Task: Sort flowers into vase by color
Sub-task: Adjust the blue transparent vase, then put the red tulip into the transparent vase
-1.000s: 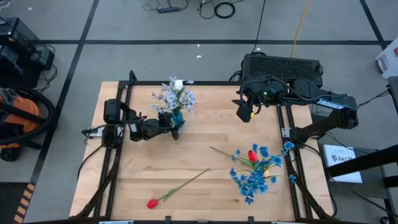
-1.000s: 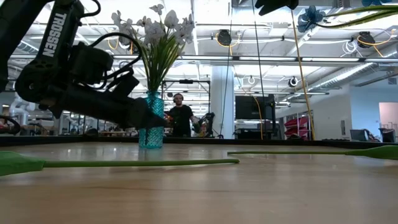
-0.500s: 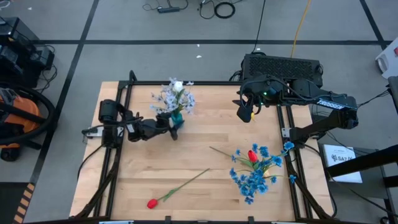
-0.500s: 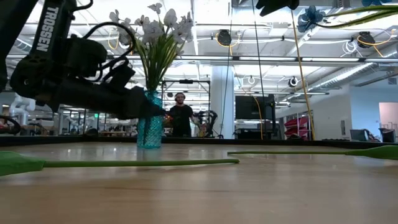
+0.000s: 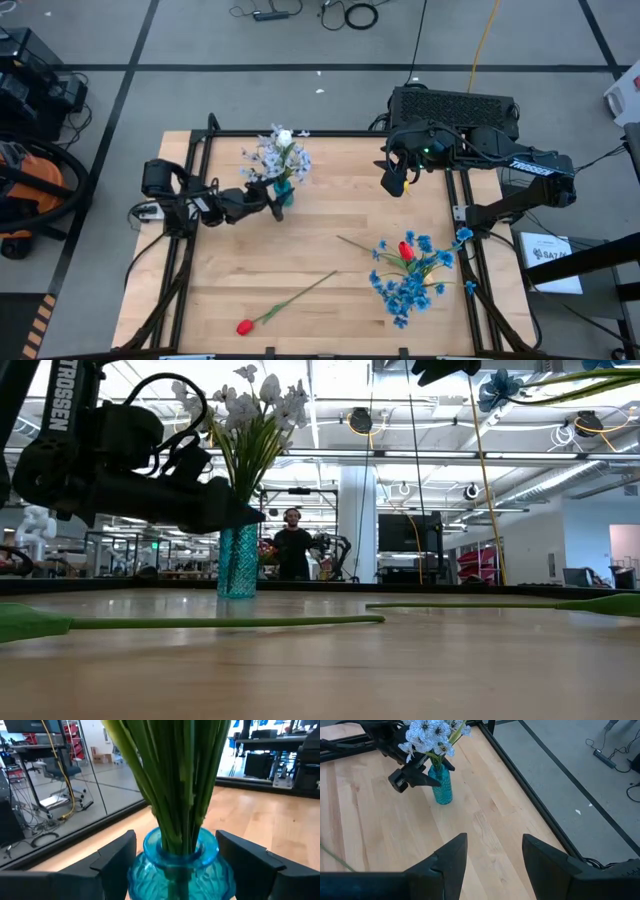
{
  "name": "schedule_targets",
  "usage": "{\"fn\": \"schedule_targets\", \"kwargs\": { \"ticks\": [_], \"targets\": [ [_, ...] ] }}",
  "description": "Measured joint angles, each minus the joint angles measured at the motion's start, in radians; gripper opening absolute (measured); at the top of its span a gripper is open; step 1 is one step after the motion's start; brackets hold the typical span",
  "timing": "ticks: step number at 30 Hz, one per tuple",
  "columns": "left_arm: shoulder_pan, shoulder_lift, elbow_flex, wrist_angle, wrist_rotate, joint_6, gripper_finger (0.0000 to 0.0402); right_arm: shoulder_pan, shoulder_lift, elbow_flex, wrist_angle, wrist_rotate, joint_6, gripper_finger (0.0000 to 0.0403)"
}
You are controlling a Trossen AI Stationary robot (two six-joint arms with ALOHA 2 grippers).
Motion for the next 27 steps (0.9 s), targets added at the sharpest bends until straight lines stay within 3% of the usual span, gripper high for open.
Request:
{"fn": "schedule_targets", "kwargs": {
  "ticks": [10, 17, 23, 27],
  "targets": [
    [0.0, -0.079, -0.019, -0.014, 0.0, 0.004, 0.0272, 0.0, 0.0, 0.0, 0.0, 0.0, 0.001, 0.0183],
    [-0.018, -0.214, -0.121, -0.018, 0.005, -0.004, 0.0272, 0.0, 0.0, 0.0, 0.0, 0.004, 0.003, 0.0183],
    [-0.078, -0.327, -0.186, -0.031, 0.048, -0.005, 0.0272, 0.0, 0.0, 0.0, 0.0, 0.029, 0.002, 0.0183],
    [-0.129, -0.385, -0.186, -0.137, 0.12, -0.012, 0.0272, -0.001, 0.0, 0.0, 0.003, 0.03, 0.0, 0.0183]
  ]
}}
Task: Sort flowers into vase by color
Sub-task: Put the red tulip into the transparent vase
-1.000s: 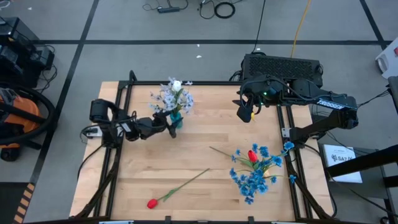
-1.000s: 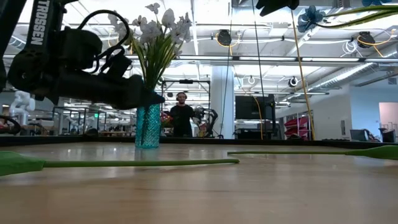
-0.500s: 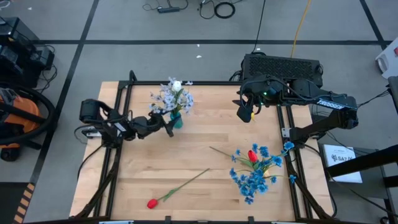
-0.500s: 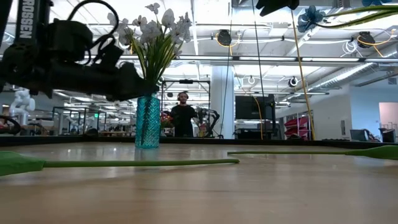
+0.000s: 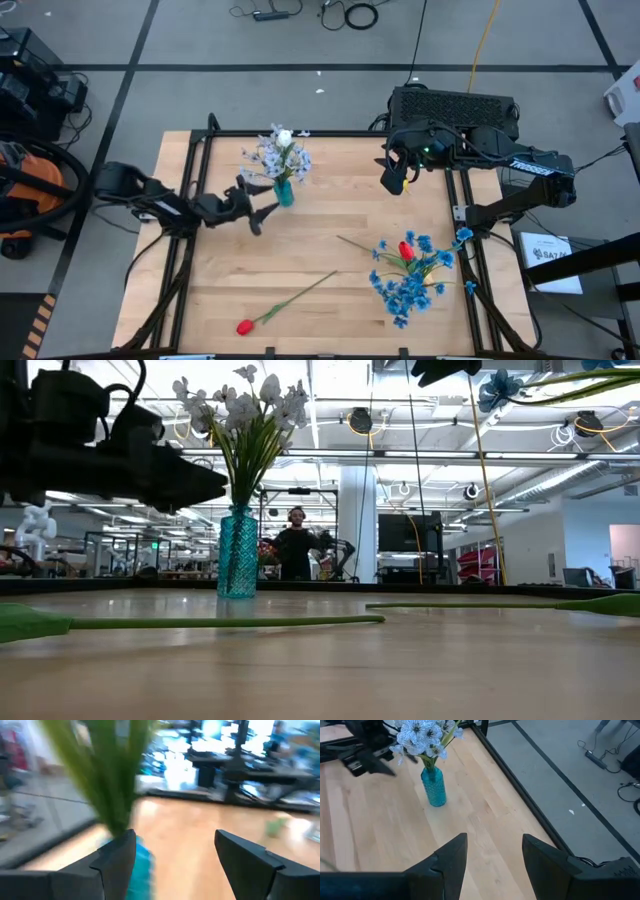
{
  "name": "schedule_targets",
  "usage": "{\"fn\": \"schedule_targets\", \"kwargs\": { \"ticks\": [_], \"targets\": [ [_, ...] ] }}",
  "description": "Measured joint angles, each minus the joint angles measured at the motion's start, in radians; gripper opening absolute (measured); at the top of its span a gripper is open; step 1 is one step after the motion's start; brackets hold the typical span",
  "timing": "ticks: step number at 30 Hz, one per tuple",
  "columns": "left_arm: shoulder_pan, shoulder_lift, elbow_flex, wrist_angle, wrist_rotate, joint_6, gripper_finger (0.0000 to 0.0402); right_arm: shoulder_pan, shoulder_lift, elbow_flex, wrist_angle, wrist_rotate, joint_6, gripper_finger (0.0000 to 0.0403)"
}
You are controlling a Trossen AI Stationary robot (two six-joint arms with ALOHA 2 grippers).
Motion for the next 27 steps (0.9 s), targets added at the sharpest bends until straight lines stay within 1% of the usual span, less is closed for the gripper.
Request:
{"fn": "schedule_targets", "kwargs": {
  "ticks": [2, 8, 11, 14, 17, 20, 23, 27],
  "targets": [
    [-0.025, -0.024, 0.0, -0.049, 0.036, -0.044, 0.0272, 0.0, 0.0, 0.0, 0.0, 0.0, 0.0, 0.0183],
    [-0.106, -0.073, 0.0, -0.095, 0.137, -0.145, 0.0272, -0.001, 0.0, 0.0, -0.034, -0.002, 0.018, 0.0183],
    [-0.146, -0.088, 0.001, -0.111, 0.139, -0.191, 0.0272, -0.018, 0.009, 0.001, -0.113, -0.001, 0.076, 0.0181],
    [-0.177, -0.095, 0.008, -0.16, 0.139, -0.204, 0.0272, -0.057, 0.031, -0.005, -0.243, -0.001, 0.127, 0.017],
    [-0.188, -0.096, 0.011, -0.194, 0.139, -0.204, 0.0272, -0.104, 0.038, -0.059, -0.282, -0.019, 0.136, 0.0156],
    [-0.191, -0.096, 0.011, -0.196, 0.139, -0.204, 0.0272, -0.15, 0.039, -0.131, -0.266, -0.091, 0.13, 0.0144],
    [-0.192, -0.096, 0.012, -0.194, 0.142, -0.206, 0.0272, -0.179, 0.031, -0.211, -0.252, -0.135, 0.121, 0.0133],
    [-0.191, -0.096, 0.018, -0.182, 0.205, -0.289, 0.0272, -0.192, 0.001, -0.313, -0.229, -0.14, 0.125, 0.0119]
  ]
}}
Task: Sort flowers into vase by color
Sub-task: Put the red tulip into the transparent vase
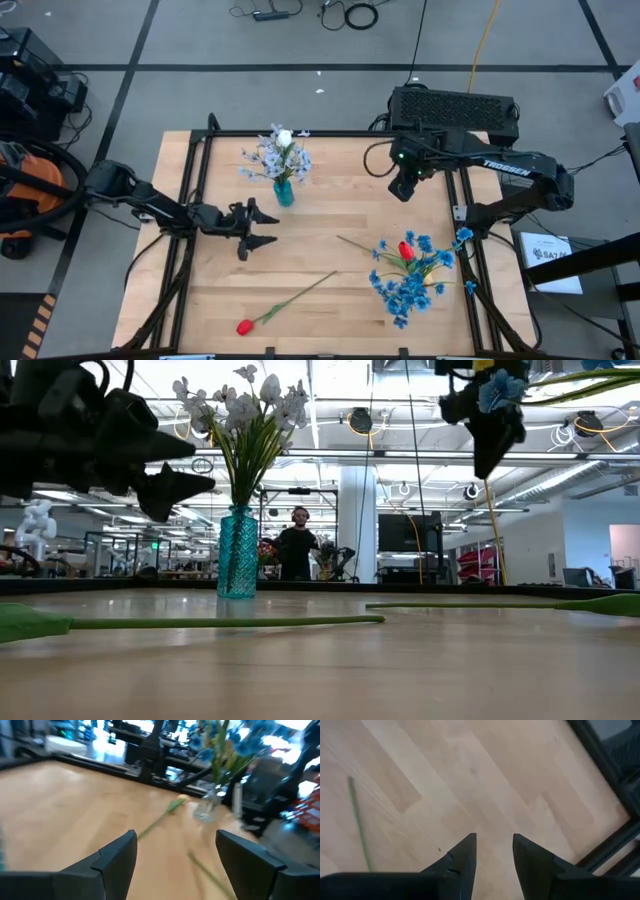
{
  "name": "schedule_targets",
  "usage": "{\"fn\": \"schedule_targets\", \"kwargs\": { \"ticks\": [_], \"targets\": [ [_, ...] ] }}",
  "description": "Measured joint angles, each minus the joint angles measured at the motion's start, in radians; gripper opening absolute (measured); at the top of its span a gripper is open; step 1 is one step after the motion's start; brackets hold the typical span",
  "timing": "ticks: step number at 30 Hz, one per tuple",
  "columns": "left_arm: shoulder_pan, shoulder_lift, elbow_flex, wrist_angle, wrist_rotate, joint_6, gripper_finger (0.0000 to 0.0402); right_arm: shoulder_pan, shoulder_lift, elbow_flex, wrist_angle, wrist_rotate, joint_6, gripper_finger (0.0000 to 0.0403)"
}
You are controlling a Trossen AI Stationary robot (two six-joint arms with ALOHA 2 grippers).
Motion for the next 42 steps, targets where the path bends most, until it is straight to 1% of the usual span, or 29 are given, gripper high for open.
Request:
{"fn": "schedule_targets", "kwargs": {
  "ticks": [3, 4, 7, 9, 12, 14, 17, 20, 23, 26, 30, 33, 36, 42],
  "targets": [
    [-0.01, 0.0, 0.03, -0.015, 0.003, -0.067, 0.0272, 0.001, -0.05, -0.077, 0.038, -0.001, 0.016, 0.0107],
    [-0.016, 0.0, 0.048, -0.037, -0.008, -0.066, 0.0272, 0.001, -0.072, -0.104, 0.049, -0.001, 0.025, 0.0103],
    [-0.033, 0.0, 0.122, -0.179, -0.021, -0.041, 0.0265, 0.0, -0.148, -0.177, 0.083, -0.004, 0.051, 0.0093],
    [-0.046, 0.0, 0.193, -0.324, -0.021, -0.046, 0.0254, -0.009, -0.205, -0.225, 0.102, -0.038, 0.055, 0.0089],
    [-0.074, 0.002, 0.317, -0.617, -0.015, -0.046, 0.0232, -0.035, -0.283, -0.288, 0.134, -0.095, 0.06, 0.0083],
    [-0.093, 0.002, 0.408, -0.804, -0.01, -0.046, 0.0215, -0.06, -0.324, -0.327, 0.147, -0.105, 0.073, 0.008],
    [-0.116, 0.001, 0.536, -1.059, 0.001, -0.046, 0.019, -0.091, -0.357, -0.368, 0.18, -0.121, 0.082, 0.0078],
    [-0.136, 0.001, 0.641, -1.266, 0.003, -0.031, 0.0169, -0.104, -0.363, -0.394, 0.202, -0.157, 0.053, 0.0077],
    [-0.161, 0.001, 0.728, -1.445, 0.048, 0.072, 0.0151, -0.105, -0.358, -0.399, 0.206, -0.157, 0.005, 0.0077],
    [-0.195, 0.001, 0.807, -1.587, 0.118, 0.226, 0.0133, -0.105, -0.357, -0.399, 0.206, -0.157, -0.041, 0.0077],
    [-0.238, 0.001, 0.88, -1.715, 0.14, 0.38, 0.0113, -0.104, -0.357, -0.399, 0.206, -0.157, -0.08, 0.0077],
    [-0.245, 0.0, 0.894, -1.762, 0.139, 0.446, 0.0103, -0.104, -0.357, -0.399, 0.206, -0.157, -0.094, 0.0077],
    [-0.244, 0.001, 0.894, -1.77, 0.137, 0.458, 0.01, -0.105, -0.357, -0.399, 0.206, -0.157, -0.109, 0.0077],
    [-0.234, 0.006, 0.895, -1.771, 0.133, 0.572, 0.01, -0.105, -0.357, -0.399, 0.202, -0.156, -0.107, 0.0077]
  ]
}}
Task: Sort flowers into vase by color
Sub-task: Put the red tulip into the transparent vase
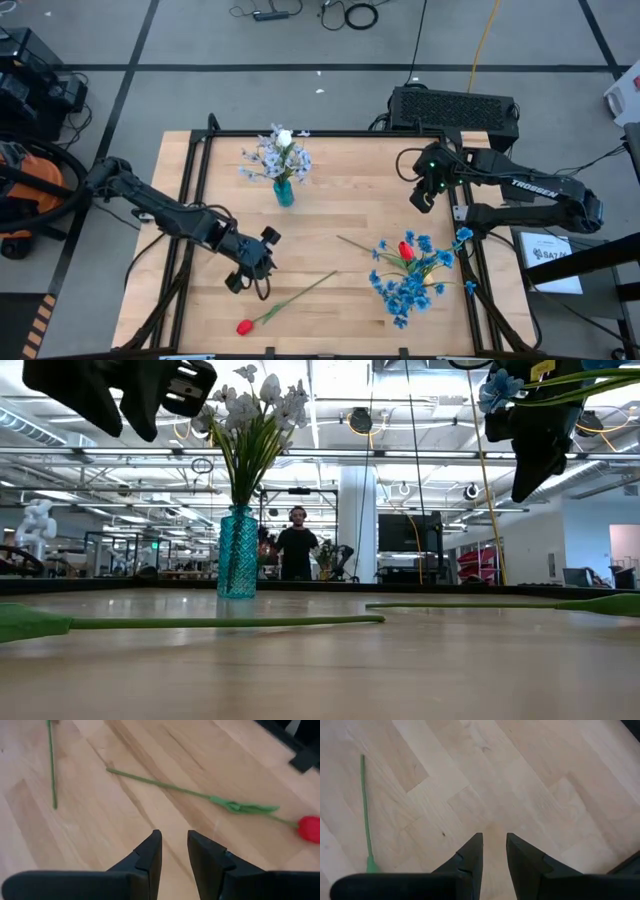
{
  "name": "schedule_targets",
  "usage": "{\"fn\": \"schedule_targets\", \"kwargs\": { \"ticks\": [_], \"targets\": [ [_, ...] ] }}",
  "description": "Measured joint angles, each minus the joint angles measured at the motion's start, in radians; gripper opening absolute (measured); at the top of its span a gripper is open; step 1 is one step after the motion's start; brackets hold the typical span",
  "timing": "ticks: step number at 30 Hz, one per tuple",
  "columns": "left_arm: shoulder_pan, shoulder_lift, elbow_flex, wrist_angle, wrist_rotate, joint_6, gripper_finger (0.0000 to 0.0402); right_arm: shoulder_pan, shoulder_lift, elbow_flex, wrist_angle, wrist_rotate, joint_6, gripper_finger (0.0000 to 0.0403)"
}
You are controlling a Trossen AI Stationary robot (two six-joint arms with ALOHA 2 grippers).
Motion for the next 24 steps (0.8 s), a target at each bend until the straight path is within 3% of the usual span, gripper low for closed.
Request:
{"fn": "schedule_targets", "kwargs": {
  "ticks": [5, 8, 16, 18, 20, 24],
  "targets": [
    [0.0, 0.017, 0.0, -0.006, -0.025, 0.052, 0.0099, 0.0, 0.0, 0.0, 0.0, 0.029, 0.017, 0.0077],
    [-0.003, 0.02, 0.0, -0.003, -0.032, -0.041, 0.0099, 0.0, 0.0, 0.0, 0.0, 0.032, 0.049, 0.0077],
    [-0.03, 0.024, 0.0, -0.006, -0.032, -0.688, 0.0099, 0.0, 0.0, 0.0, 0.0, 0.032, 0.15, 0.0077],
    [-0.043, 0.024, 0.0, -0.006, -0.03, -0.778, 0.0099, 0.0, 0.0, 0.0, 0.0, 0.032, 0.153, 0.0077],
    [-0.069, 0.028, 0.0, -0.006, -0.025, -0.722, 0.0099, 0.0, 0.0, 0.0, 0.001, 0.032, 0.153, 0.0077],
    [-0.157, 0.045, 0.0, -0.009, -0.018, -0.211, 0.0099, 0.0, 0.0, 0.0, 0.008, 0.033, 0.134, 0.0077]
  ]
}}
